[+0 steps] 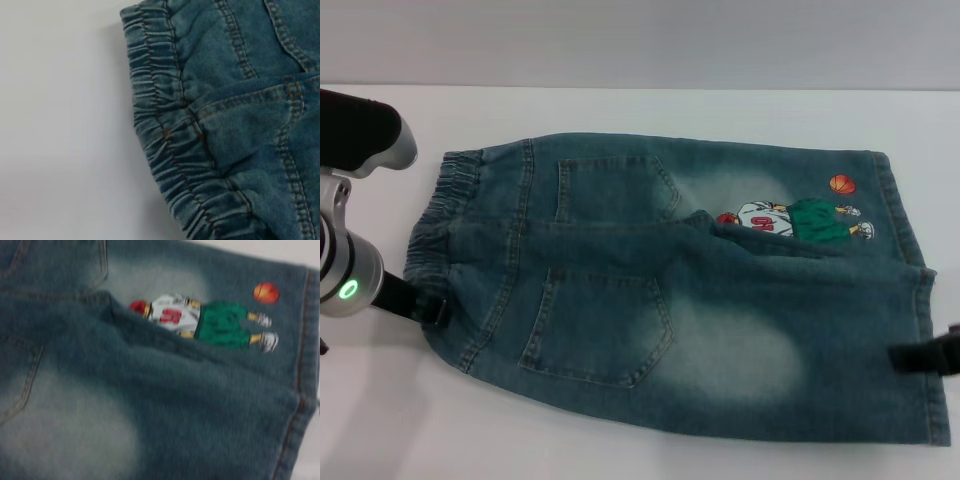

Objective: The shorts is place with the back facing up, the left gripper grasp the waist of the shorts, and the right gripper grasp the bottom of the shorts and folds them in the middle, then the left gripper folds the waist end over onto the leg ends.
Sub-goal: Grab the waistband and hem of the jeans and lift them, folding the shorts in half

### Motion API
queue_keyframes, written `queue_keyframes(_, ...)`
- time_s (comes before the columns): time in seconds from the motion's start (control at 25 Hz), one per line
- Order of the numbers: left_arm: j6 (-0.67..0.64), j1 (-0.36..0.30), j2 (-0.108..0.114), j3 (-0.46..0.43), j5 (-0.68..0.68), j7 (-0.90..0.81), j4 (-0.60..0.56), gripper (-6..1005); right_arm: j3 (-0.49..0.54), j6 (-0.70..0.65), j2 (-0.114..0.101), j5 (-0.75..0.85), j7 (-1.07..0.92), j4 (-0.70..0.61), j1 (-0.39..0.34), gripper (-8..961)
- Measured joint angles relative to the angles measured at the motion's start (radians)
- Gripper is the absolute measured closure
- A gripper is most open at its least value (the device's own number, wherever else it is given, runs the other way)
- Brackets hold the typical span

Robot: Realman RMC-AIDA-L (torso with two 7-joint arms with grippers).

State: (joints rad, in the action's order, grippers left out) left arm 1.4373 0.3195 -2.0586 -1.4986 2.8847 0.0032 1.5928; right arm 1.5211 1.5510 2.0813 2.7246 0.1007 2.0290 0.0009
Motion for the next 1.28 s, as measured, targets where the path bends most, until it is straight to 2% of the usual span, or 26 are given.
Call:
queue_keyframes(0.76,0.004,0.016,0.000,0.010,-0.001,0.007,-0.016,731,0.000,0.026,-0.003,0.078,0.006,-0.027,-0.050,226)
queue_keyframes(1.0,0.007,0.040,0.000,0.009,0.000,0.016,-0.025,770,-0.002,0.027,0.000,0.079,0.006,-0.034,-0.062,226)
queue_keyframes(1.28,0.004,0.041,0.000,0.012,-0.002,0.017,-0.027,771,-0.024,0.022,0.000,0.075,0.003,-0.039,-0.062,226)
